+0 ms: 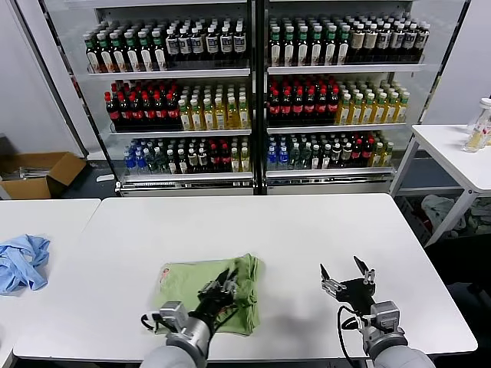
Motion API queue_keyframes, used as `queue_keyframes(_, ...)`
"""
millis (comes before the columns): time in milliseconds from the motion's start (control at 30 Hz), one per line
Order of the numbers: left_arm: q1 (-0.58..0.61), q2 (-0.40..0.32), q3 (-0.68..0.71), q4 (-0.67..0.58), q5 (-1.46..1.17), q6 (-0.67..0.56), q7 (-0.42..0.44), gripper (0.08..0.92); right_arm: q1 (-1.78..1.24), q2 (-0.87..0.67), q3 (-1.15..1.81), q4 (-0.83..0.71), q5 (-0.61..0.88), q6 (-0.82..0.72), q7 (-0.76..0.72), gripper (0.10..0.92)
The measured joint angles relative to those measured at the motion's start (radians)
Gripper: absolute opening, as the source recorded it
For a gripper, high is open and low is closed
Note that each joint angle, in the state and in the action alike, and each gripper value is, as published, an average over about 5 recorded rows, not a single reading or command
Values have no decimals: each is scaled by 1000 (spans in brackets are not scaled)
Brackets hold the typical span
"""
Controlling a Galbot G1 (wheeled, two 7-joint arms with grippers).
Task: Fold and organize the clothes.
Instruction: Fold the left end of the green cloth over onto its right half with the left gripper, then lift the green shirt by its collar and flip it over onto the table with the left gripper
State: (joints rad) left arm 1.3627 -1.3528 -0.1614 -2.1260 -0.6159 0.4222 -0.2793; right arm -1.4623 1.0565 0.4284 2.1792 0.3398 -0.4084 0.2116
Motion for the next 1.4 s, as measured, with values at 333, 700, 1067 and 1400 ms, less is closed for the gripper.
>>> queue_keyframes(333, 68, 60, -115, -51, 101, -46, 50, 662, 31, 6, -19, -1, 5, 0, -3, 823)
queue_keyframes(700, 153, 128, -295, 35, 213, -20, 56, 822, 42, 5, -15, 0, 3, 5, -5, 823)
queue_keyframes(1067, 153, 136, -338, 106, 218, 9, 69, 816, 32, 10, -13, 8, -5, 7, -6, 823)
queue_keyframes(1400, 153, 137, -354, 127, 184, 17, 100, 565, 24, 13, -14, 15, -9, 7, -6, 823)
